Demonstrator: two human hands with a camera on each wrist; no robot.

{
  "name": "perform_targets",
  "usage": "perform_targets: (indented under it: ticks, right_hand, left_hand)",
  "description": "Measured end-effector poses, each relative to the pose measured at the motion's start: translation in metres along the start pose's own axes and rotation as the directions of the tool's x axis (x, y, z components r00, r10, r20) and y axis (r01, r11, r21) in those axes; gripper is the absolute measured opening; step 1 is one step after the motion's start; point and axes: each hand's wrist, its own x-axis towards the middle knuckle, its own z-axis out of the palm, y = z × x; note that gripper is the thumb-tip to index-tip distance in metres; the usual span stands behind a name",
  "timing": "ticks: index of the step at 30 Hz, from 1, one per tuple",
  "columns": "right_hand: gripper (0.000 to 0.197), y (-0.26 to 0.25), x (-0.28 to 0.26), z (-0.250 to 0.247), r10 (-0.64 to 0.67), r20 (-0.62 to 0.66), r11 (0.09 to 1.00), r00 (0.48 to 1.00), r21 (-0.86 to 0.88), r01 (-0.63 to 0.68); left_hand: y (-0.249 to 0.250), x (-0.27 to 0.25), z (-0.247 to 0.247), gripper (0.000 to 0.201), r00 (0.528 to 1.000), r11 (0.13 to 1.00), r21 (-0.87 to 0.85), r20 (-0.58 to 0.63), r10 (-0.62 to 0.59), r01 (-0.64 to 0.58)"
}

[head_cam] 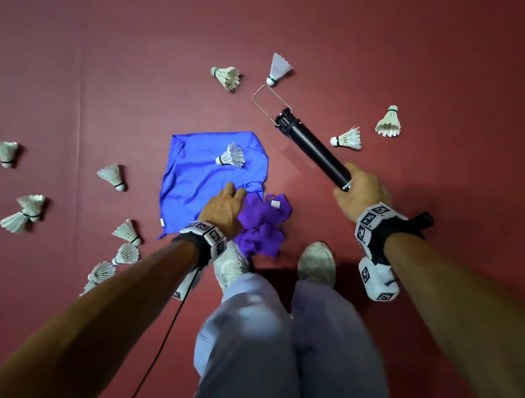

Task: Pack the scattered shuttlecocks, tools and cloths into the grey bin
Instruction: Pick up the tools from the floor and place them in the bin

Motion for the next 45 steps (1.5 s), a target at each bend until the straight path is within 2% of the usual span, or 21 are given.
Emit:
perform_targets:
  ticks: [4,9,13,16,18,19,21,24,26,28,29,32,36,40,45]
  right_hand:
    - [0.043,-0.045,-0.047,-0.061,0.031,-0.082,0.99,0.996,0.136,-0.019]
    - [0.03,-0.117,-0.128,-0.169,0.096,-0.127,0.924,0.987,0.38,-0.041]
    - [0.022,-0.172,-0.201,-0.258,0.1,-0.098,0.83,0.99,0.556,-0.028]
    - [0.022,-0.207,-0.249,-0.315,0.073,-0.127,0.779,0.989,0.627,0.023]
    - [0.027,-0.233,-0.278,-0.35,0.028,-0.152,0.745,0.988,0.662,0.081]
    - [0.03,-0.249,-0.294,-0.368,0.014,-0.164,0.737,0.986,0.668,0.101]
    - [0.031,-0.286,-0.324,-0.402,-0.045,-0.211,0.697,0.976,0.694,0.182]
    - [0.032,-0.34,-0.37,-0.443,-0.13,-0.257,0.6,0.958,0.748,0.282]
    - [0.031,-0.358,-0.382,-0.454,-0.207,-0.265,0.561,0.942,0.757,0.336]
    - [0.029,-0.384,-0.405,-0.461,-0.319,-0.242,0.524,0.916,0.76,0.383]
    - [0.027,-0.396,-0.413,-0.463,-0.38,-0.233,0.504,0.895,0.759,0.411]
    - [0.018,-0.424,-0.436,-0.464,-0.542,-0.212,0.472,0.813,0.723,0.504]
    - [0.016,-0.442,-0.472,-0.443,-0.697,-0.113,0.477,0.708,0.664,0.576]
    - [0.017,-0.441,-0.531,-0.4,-0.83,0.066,0.467,0.553,0.625,0.626]
    - [0.013,-0.433,-0.631,-0.332,-0.904,0.308,0.428,0.297,0.63,0.648]
  left_hand:
    - [0.012,-0.059,-0.087,0.035,0.986,0.971,-0.231,-0.164,0.022,-0.06]
    - [0.048,-0.153,-0.238,0.046,0.946,0.912,-0.376,-0.322,0.04,-0.166]
    - [0.073,-0.242,-0.348,0.052,0.886,0.848,-0.469,-0.463,0.003,-0.248]
    - [0.083,-0.307,-0.411,0.063,0.82,0.81,-0.507,-0.57,-0.058,-0.295]
    - [0.087,-0.347,-0.443,0.074,0.781,0.775,-0.566,-0.604,-0.158,-0.281]
    - [0.089,-0.369,-0.46,0.078,0.773,0.731,-0.624,-0.597,-0.217,-0.277]
    - [0.088,-0.41,-0.49,0.071,0.749,0.7,-0.669,-0.592,-0.297,-0.251]
    - [0.081,-0.48,-0.529,0.051,0.692,0.72,-0.639,-0.649,-0.317,-0.27]
    - [0.079,-0.503,-0.54,0.05,0.677,0.703,-0.648,-0.659,-0.327,-0.293]
    - [0.072,-0.545,-0.55,0.05,0.627,0.684,-0.659,-0.685,-0.372,-0.314]
    - [0.069,-0.562,-0.551,0.05,0.582,0.674,-0.658,-0.707,-0.401,-0.335]
    - [0.066,-0.611,-0.541,0.054,0.469,0.676,-0.676,-0.718,-0.514,-0.294]
    - [0.077,-0.677,-0.491,0.064,0.36,0.545,-0.796,-0.605,-0.71,-0.262]
    - [0.111,-0.745,-0.425,0.069,0.205,0.412,-0.885,-0.454,-0.867,-0.217]
    - [0.15,-0.83,-0.341,0.048,-0.028,0.298,-0.943,-0.297,-0.954,-0.145]
